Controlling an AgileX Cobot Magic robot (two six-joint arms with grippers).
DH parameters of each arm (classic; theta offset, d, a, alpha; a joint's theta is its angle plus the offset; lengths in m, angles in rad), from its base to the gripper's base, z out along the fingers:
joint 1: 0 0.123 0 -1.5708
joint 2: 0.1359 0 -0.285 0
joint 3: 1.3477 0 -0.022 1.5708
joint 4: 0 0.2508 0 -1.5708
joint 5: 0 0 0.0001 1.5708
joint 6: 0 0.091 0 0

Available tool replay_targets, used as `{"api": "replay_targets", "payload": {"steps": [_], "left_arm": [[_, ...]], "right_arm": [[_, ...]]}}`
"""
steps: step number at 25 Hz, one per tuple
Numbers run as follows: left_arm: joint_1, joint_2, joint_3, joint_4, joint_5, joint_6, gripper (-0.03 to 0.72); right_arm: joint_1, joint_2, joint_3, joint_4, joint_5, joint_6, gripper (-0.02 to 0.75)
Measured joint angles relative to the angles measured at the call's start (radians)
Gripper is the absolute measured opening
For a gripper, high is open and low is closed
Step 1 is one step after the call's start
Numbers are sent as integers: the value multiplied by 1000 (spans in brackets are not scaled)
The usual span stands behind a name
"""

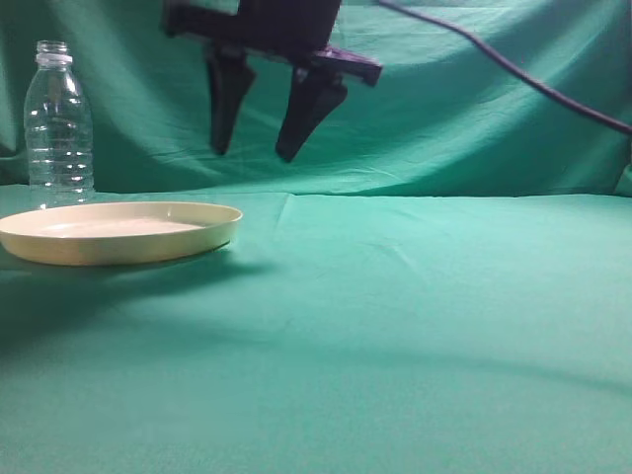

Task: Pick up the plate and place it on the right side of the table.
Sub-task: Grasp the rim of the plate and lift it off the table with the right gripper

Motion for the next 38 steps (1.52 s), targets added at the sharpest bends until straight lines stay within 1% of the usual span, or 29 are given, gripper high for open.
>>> {"api": "replay_targets", "payload": {"steps": [1, 2, 6, 7, 8, 12, 16, 17, 18, 19, 20, 22, 24, 26, 27, 28, 30, 34, 38], "left_arm": [[0, 0, 0, 0, 0, 0, 0], [0, 0, 0, 0, 0, 0, 0], [0, 0, 0, 0, 0, 0, 0], [0, 0, 0, 0, 0, 0, 0], [0, 0, 0, 0, 0, 0, 0], [0, 0, 0, 0, 0, 0, 0], [0, 0, 0, 0, 0, 0, 0], [0, 0, 0, 0, 0, 0, 0], [0, 0, 0, 0, 0, 0, 0], [0, 0, 0, 0, 0, 0, 0], [0, 0, 0, 0, 0, 0, 0], [0, 0, 0, 0, 0, 0, 0], [0, 0, 0, 0, 0, 0, 0], [0, 0, 0, 0, 0, 0, 0], [0, 0, 0, 0, 0, 0, 0], [0, 0, 0, 0, 0, 0, 0], [0, 0, 0, 0, 0, 0, 0], [0, 0, 0, 0, 0, 0, 0], [0, 0, 0, 0, 0, 0, 0]], "right_arm": [[0, 28, -25, 2, -19, 0, 379], [0, 55, -45, 2, -35, 0, 412], [0, 156, -132, 4, -73, 0, 408], [0, 175, -152, 4, -73, 0, 449], [0, 198, -172, 4, -73, 0, 434], [0, 263, -228, 4, -75, -9, 434], [0, 290, -240, -21, -77, -20, 434], [0, 294, -240, -28, -79, -22, 380], [0, 301, -240, -33, -79, -25, 364], [0, 306, -240, -34, -79, -26, 372], [0, 308, -240, -34, -86, -29, 315], [0, 308, -242, -39, -86, -29, 244], [0, 308, -244, -53, -86, -29, 115], [0, 308, -252, -56, -90, -25, 60], [0, 308, -257, -60, -84, -22, 76], [0, 308, -269, -69, -68, -16, 76], [0, 304, -307, -90, -18, -10, 0], [0, 258, -391, -160, 127, -9, 0], [-2, 162, -415, -291, 268, -2, 0]]}}
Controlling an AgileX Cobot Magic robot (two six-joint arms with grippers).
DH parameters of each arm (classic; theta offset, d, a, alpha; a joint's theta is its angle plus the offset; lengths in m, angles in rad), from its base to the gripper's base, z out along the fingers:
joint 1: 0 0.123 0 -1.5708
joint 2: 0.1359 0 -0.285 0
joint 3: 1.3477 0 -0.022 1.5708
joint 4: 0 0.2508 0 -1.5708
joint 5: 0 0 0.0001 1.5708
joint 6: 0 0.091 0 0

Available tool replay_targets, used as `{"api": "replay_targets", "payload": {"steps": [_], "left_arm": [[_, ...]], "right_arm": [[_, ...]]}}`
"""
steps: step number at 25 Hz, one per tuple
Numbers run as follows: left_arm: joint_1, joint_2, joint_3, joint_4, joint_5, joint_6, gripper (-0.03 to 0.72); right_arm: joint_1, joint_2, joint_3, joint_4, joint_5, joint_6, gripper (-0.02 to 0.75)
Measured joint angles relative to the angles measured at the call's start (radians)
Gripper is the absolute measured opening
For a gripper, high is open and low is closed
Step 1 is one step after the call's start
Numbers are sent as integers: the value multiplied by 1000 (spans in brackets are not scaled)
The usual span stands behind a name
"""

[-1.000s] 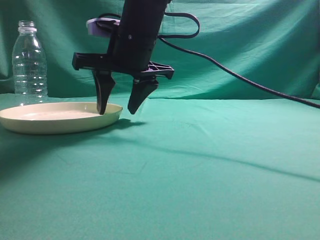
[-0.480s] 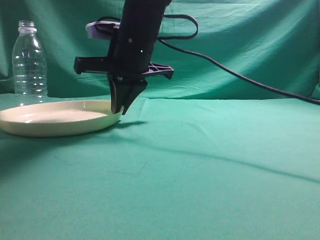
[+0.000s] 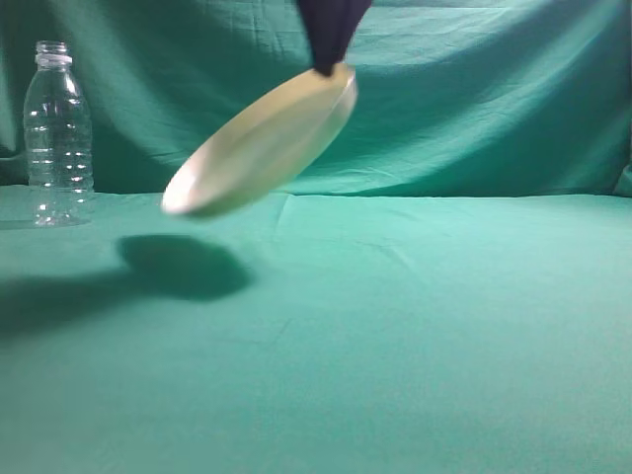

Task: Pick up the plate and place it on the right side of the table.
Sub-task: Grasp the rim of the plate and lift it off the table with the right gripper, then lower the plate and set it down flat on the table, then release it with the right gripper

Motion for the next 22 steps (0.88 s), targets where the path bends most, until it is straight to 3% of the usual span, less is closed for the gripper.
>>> {"api": "replay_targets", "payload": {"steps": [5, 9, 17, 22], "left_arm": [[0, 0, 0, 0, 0, 0, 0], [0, 0, 0, 0, 0, 0, 0], [0, 0, 0, 0, 0, 0, 0], [0, 0, 0, 0, 0, 0, 0]], "right_arm": [[-92, -115, 20, -22, 107, 2, 0], [-226, -256, 188, -22, 93, 2, 0], [-523, -499, 681, -24, -122, 28, 0], [-609, -512, 883, -1, -276, 30, 0]]}}
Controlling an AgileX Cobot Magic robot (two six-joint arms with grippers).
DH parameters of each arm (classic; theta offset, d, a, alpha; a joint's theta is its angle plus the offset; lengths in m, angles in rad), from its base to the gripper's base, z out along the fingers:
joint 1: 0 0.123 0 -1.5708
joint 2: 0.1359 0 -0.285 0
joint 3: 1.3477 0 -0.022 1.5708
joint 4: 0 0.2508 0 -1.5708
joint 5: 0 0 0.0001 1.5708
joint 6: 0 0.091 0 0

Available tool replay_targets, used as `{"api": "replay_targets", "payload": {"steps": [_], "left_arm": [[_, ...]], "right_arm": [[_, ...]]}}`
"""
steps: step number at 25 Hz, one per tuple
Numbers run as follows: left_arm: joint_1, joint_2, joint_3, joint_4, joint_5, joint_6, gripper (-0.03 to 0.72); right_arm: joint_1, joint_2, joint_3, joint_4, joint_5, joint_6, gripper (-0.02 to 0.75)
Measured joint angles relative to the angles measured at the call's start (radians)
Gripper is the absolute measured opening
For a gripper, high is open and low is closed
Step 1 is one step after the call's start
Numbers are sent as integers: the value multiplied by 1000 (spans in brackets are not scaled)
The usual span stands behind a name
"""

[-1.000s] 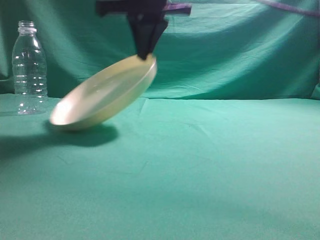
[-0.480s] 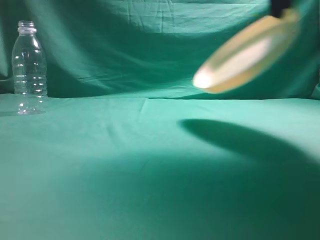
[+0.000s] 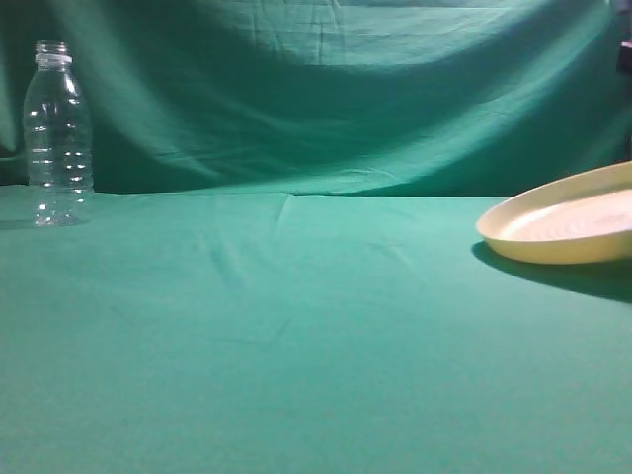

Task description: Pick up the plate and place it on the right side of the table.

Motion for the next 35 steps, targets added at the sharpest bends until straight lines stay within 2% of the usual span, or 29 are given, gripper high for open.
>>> {"api": "replay_targets", "payload": {"steps": [4, 8, 13, 17, 22, 25, 27, 29, 35], "left_arm": [[0, 0, 0, 0, 0, 0, 0], [0, 0, 0, 0, 0, 0, 0], [0, 0, 0, 0, 0, 0, 0], [0, 0, 0, 0, 0, 0, 0], [0, 0, 0, 0, 0, 0, 0], [0, 0, 0, 0, 0, 0, 0], [0, 0, 0, 0, 0, 0, 0], [0, 0, 0, 0, 0, 0, 0], [0, 0, 0, 0, 0, 0, 0]], "right_arm": [[-3, 51, 80, 16, -124, 0, 0], [-3, 123, 86, 18, -162, 6, 0], [-3, 142, 88, 18, -169, 20, 232], [-3, 125, 40, 18, -83, 21, 419], [-3, 10, -49, 56, 50, 31, 415], [-3, -115, -53, 111, 91, 19, 167], [-3, -197, -48, 139, 114, 8, 63], [-3, -287, -29, 163, 126, -5, 0], [-3, -629, 113, 177, 127, -14, 0]]}}
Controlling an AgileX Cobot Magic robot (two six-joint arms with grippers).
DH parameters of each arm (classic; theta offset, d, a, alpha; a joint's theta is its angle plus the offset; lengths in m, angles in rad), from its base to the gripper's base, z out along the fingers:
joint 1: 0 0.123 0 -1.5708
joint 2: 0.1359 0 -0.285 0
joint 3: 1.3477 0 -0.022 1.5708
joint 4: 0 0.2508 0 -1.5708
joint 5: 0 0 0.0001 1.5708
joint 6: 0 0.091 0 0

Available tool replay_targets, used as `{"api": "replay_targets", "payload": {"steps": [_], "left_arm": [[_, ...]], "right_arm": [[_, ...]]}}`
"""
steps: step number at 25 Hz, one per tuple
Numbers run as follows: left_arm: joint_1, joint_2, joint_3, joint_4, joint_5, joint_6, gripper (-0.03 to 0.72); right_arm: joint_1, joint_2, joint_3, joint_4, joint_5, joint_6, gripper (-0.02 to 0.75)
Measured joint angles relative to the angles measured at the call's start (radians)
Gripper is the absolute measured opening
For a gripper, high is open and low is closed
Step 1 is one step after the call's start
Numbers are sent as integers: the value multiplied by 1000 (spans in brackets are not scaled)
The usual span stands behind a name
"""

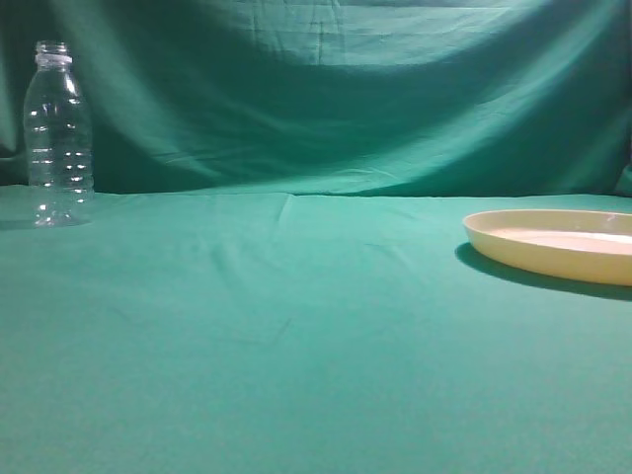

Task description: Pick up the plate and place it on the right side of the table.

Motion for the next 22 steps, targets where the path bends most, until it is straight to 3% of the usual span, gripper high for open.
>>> {"api": "replay_targets", "payload": {"steps": [9, 16, 22], "left_arm": [[0, 0, 0, 0, 0, 0, 0], [0, 0, 0, 0, 0, 0, 0], [0, 0, 0, 0, 0, 0, 0]], "right_arm": [[0, -514, 234, 2, -44, -4, 0], [0, -774, 298, 13, -38, -10, 0], [0, -876, 298, 46, 55, -17, 0]]}}
